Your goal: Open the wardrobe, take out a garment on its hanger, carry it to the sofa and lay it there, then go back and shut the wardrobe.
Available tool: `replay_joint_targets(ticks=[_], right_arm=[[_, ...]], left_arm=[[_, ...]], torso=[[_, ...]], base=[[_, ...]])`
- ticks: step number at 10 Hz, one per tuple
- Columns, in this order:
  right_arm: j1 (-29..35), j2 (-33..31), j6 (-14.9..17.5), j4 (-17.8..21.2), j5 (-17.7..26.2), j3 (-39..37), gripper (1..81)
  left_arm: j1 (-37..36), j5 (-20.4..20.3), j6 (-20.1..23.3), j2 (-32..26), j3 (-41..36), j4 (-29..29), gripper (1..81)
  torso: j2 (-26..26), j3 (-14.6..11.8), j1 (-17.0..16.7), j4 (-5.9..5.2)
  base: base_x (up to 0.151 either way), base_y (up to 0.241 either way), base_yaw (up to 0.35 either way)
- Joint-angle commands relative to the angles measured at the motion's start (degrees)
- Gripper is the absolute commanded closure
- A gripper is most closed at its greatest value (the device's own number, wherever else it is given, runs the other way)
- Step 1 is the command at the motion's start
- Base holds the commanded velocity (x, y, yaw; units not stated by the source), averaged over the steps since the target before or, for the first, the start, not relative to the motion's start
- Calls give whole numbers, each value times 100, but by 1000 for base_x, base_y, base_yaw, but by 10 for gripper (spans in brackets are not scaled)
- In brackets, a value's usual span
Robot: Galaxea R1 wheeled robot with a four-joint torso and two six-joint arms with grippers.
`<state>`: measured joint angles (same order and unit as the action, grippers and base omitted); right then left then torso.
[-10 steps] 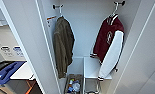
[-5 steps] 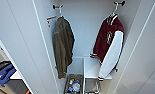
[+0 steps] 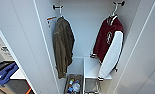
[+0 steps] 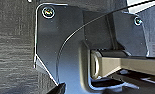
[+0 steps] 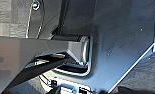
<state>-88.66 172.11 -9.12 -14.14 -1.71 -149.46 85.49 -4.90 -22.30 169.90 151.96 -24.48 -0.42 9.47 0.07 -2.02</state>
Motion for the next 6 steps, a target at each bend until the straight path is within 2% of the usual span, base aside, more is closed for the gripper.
replay_joint_targets(ticks=[1,6], right_arm=[[-16,264,-11,96,311,-214,10],[-25,397,-11,96,294,-373,10]], left_arm=[[-107,622,50,115,10,-92,10],[-107,622,76,167,10,-92,10]], torso=[[0,0,0,0],[-2,0,0,0]], base=[[0,0,0],[0,0,0]])
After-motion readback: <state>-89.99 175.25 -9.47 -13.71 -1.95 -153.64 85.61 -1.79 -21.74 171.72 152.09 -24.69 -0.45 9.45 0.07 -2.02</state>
